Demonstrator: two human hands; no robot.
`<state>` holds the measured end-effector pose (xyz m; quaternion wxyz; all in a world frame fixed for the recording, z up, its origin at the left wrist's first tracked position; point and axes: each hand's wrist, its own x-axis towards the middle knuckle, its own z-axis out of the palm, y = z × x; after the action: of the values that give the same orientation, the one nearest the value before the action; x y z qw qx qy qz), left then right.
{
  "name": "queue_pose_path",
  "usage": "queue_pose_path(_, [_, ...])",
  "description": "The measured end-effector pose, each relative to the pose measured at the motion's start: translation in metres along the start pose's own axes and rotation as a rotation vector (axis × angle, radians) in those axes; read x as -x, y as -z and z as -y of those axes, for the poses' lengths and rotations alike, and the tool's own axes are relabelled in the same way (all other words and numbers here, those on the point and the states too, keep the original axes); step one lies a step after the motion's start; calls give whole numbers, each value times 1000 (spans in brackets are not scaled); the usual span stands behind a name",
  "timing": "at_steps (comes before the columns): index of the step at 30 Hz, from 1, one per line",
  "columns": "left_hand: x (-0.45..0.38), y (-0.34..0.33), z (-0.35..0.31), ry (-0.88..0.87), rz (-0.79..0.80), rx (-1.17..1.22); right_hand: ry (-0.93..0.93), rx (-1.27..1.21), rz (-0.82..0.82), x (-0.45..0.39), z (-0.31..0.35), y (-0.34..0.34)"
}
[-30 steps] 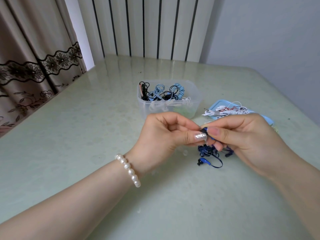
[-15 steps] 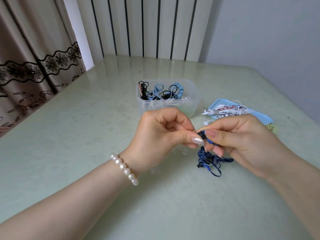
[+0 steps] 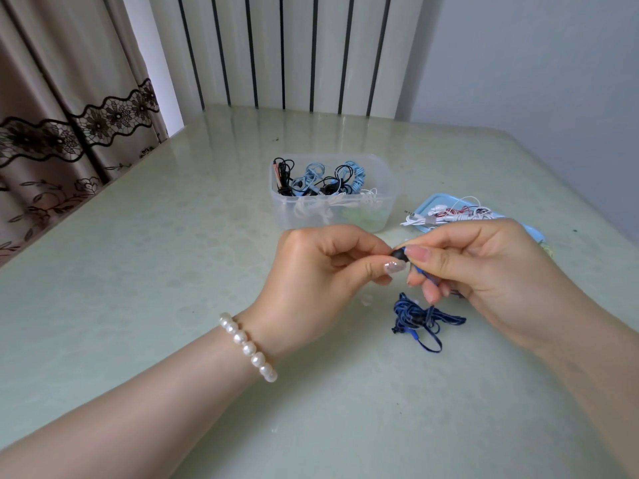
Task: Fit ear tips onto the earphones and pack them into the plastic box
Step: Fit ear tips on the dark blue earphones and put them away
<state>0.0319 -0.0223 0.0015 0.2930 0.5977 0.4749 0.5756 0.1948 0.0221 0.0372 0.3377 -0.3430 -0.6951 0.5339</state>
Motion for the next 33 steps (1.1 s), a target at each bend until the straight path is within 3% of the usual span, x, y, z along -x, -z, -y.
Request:
queue_pose_path(10, [4,-6,-5,43,19,141,-95,-18,24,1,0,0])
queue_pose_path(16, [5,-6,-2,-16,57,16,-131,36,70,1,-1,4])
queue_pose_path(27, [0,-4,-7,304,122,405,-72,-20,17,1,2,6])
queue_pose_path(33, [2,-5,-7,377,106,481,-16,-50,-25,2,2,3])
